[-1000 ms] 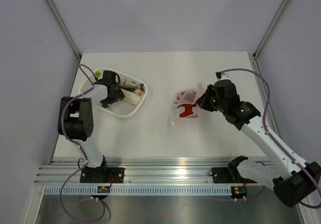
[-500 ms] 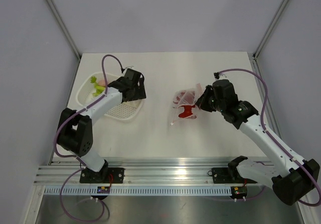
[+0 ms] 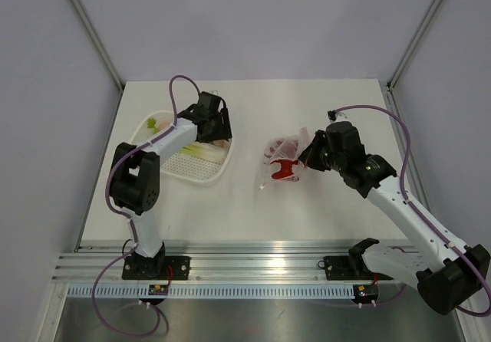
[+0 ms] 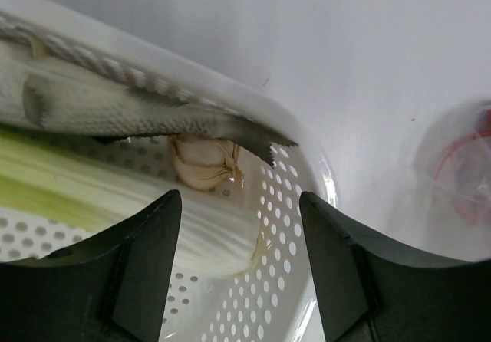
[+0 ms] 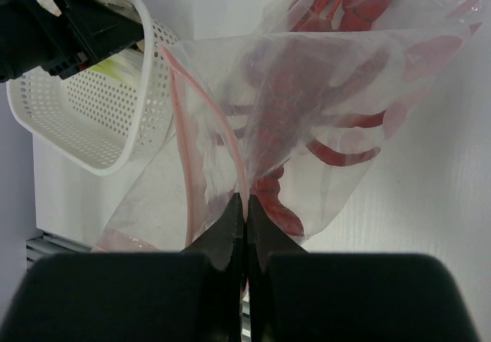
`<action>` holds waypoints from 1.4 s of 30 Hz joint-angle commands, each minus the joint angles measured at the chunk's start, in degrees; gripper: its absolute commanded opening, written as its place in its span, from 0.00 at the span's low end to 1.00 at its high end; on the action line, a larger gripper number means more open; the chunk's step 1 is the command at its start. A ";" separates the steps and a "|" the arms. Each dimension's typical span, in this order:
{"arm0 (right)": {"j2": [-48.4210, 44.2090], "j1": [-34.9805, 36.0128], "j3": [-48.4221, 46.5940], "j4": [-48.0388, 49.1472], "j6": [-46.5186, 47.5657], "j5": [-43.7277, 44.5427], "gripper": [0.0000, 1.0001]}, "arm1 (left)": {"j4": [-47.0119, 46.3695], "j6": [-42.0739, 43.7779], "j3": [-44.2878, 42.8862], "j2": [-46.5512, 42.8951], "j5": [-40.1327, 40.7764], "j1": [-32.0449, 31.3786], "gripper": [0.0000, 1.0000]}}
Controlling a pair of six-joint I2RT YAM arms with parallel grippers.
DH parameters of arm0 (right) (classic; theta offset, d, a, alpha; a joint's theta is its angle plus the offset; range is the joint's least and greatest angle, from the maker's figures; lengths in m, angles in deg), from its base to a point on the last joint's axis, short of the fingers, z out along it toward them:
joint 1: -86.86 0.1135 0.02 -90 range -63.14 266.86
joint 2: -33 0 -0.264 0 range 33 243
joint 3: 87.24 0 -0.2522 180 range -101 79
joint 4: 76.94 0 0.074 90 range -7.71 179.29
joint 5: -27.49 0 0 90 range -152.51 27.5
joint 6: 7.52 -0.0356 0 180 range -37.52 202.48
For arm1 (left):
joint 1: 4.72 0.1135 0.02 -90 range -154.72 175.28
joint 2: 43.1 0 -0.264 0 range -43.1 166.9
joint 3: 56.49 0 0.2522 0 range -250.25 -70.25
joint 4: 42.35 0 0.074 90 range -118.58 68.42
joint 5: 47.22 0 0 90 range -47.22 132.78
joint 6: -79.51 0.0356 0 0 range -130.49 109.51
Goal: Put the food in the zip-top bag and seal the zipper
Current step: Adjust the bin at the center of the board, then pick up the fake vegetable from the bin.
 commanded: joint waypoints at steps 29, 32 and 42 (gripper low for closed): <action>0.77 -0.23 -0.12 2.48 -0.29 -0.58 0.01 | 8.76 61.81 -11.97 2.39 -30.57 6.02 0.73; 1.12 -0.23 -0.20 1.96 0.06 -0.58 0.01 | 9.04 68.47 -7.77 1.08 -32.95 5.93 0.71; 3.15 -0.23 -0.73 3.45 0.32 -2.60 0.01 | 2.97 75.60 -2.03 1.60 -26.81 2.95 0.74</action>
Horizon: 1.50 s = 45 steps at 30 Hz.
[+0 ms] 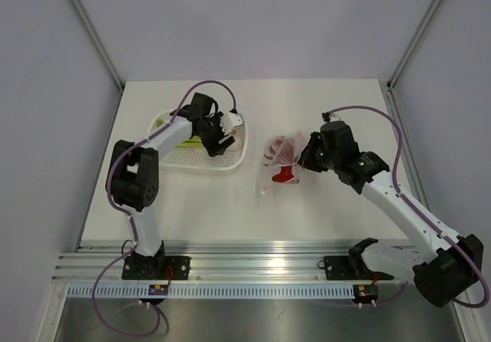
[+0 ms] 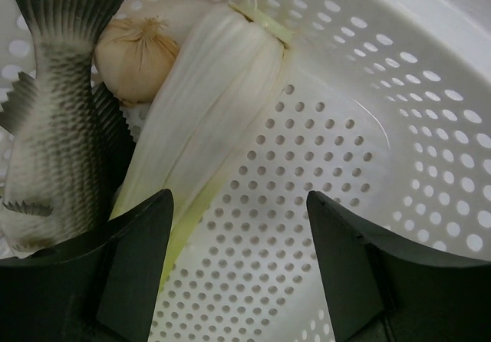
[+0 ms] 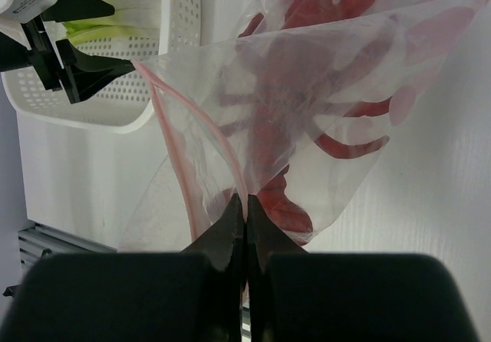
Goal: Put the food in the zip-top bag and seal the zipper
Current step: Pick up the fake vegetable from the bin.
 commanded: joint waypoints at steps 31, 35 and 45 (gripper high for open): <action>1.25 -0.23 -1.78 3.05 0.43 -1.27 0.01 | -4.50 -6.72 -4.22 -3.62 17.63 -3.54 0.00; 1.69 -0.23 -1.96 3.23 0.34 -1.35 0.00 | -0.98 -11.92 -5.97 -8.28 18.86 -3.54 0.00; 2.30 -0.23 -1.61 4.28 -0.71 -1.27 0.00 | 1.57 -28.60 -8.08 -22.08 13.94 -3.98 0.00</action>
